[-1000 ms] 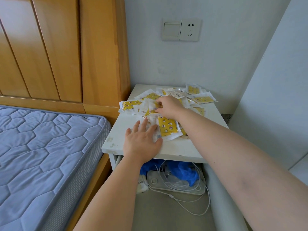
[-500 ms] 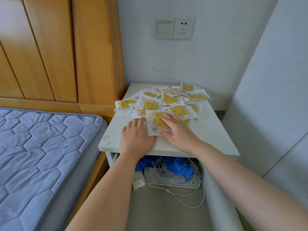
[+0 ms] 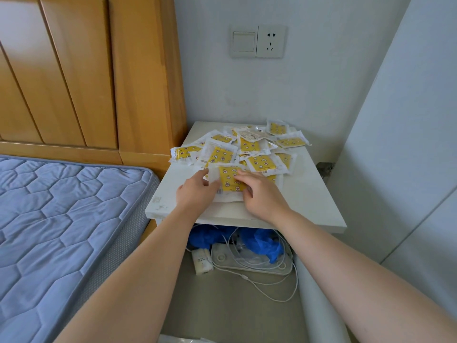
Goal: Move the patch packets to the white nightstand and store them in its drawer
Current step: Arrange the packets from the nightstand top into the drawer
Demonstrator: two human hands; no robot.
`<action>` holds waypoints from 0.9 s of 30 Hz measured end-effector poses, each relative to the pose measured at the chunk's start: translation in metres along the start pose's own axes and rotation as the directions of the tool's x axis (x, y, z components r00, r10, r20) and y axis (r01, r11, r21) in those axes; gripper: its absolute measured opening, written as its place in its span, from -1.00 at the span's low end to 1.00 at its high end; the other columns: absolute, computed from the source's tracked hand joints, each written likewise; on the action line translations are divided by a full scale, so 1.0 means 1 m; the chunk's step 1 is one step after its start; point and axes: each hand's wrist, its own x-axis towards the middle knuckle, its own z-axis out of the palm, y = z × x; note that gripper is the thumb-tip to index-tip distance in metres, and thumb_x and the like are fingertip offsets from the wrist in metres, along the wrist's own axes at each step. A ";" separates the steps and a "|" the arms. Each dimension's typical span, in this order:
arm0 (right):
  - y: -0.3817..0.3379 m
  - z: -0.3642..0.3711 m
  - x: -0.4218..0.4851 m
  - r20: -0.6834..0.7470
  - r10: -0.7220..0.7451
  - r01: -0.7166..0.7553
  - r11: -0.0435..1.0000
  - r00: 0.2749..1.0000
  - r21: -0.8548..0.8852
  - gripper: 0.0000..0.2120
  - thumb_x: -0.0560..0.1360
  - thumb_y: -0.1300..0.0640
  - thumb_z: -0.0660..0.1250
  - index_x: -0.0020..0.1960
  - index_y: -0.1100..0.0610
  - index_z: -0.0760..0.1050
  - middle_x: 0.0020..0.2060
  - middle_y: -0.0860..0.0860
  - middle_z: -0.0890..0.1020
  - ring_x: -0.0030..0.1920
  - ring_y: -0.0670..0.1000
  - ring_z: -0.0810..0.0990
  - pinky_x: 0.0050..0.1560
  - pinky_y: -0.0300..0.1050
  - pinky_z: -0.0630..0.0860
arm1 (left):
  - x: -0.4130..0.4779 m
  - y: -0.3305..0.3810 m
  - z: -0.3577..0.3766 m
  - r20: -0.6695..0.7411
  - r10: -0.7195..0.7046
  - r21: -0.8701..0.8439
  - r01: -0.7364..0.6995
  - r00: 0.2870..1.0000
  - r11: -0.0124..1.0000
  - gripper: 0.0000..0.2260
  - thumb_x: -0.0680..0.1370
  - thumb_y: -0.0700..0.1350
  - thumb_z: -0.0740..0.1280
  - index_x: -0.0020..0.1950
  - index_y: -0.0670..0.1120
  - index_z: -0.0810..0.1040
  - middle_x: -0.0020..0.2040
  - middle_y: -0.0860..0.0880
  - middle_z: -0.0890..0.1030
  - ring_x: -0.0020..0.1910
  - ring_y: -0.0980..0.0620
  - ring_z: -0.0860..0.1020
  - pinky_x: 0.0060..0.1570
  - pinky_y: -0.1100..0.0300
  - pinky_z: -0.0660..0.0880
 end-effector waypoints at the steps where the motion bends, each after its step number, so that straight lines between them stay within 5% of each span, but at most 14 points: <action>1: 0.000 0.000 -0.001 0.004 -0.001 0.001 1.000 1.000 0.018 -0.56 0.55 0.31 0.14 0.40 0.11 0.40 0.43 -0.01 0.38 0.45 -0.02 0.28 0.47 -0.08 0.19 | 0.001 -0.001 0.001 -0.006 0.005 0.003 -0.004 1.000 1.000 -0.47 0.55 0.08 0.29 0.49 0.03 0.27 0.18 0.00 0.58 0.22 -0.07 0.49 0.32 -0.05 0.34; 5: -0.001 0.000 -0.003 -0.022 -0.010 0.012 0.997 1.000 0.078 -0.54 0.56 0.30 0.17 0.45 0.10 0.32 0.47 -0.02 0.31 0.48 -0.04 0.25 0.47 -0.09 0.21 | -0.002 -0.003 0.000 -0.040 0.020 -0.101 -0.024 0.999 0.995 -0.30 0.46 -0.08 0.43 0.53 0.04 0.17 -0.07 0.03 0.62 0.02 -0.01 0.56 0.10 0.06 0.48; 8: -0.003 -0.003 -0.001 -0.109 0.059 -0.053 0.997 0.992 0.058 -0.43 0.56 0.10 0.29 0.51 0.10 0.18 0.50 -0.01 0.22 0.50 -0.03 0.16 0.44 -0.14 0.14 | -0.008 -0.003 -0.003 -0.087 0.034 -0.247 -0.055 0.996 0.967 -0.27 0.45 -0.22 0.44 0.53 0.04 0.18 -0.11 -0.05 0.63 -0.12 0.08 0.55 -0.17 0.28 0.42; 14: -0.004 -0.004 0.000 -0.154 0.193 -0.171 0.975 0.969 0.144 -0.27 0.51 -0.15 0.30 0.54 0.04 0.06 0.46 0.02 0.29 0.46 0.01 0.25 0.37 -0.08 0.26 | -0.012 -0.006 -0.006 -0.109 0.082 -0.319 -0.113 0.991 0.941 -0.46 0.46 -0.29 0.42 0.42 -0.06 0.41 -0.23 0.02 0.58 -0.26 0.17 0.51 -0.21 0.43 0.39; 18: -0.005 -0.006 0.000 -0.116 0.167 -0.145 0.973 0.979 0.179 -0.27 0.50 -0.05 0.36 0.54 0.05 0.08 0.38 0.02 0.42 0.40 -0.01 0.36 0.31 -0.13 0.30 | -0.014 -0.006 -0.007 -0.071 0.083 -0.448 -0.106 0.994 0.888 -0.58 0.46 -0.38 0.38 0.29 -0.09 0.54 -0.15 0.04 0.66 -0.22 0.24 0.58 -0.24 0.49 0.46; 27: -0.008 -0.005 -0.004 -0.085 0.017 -0.002 0.985 0.996 0.175 -0.34 0.50 0.16 0.39 0.50 -0.03 0.18 0.30 -0.04 0.50 0.26 -0.01 0.49 0.20 -0.24 0.38 | -0.010 -0.004 -0.003 -0.013 0.123 -0.313 -0.121 0.992 0.942 -0.77 0.52 -0.32 0.30 0.05 -0.02 0.51 -0.10 0.12 0.58 -0.10 0.13 0.56 -0.27 0.42 0.42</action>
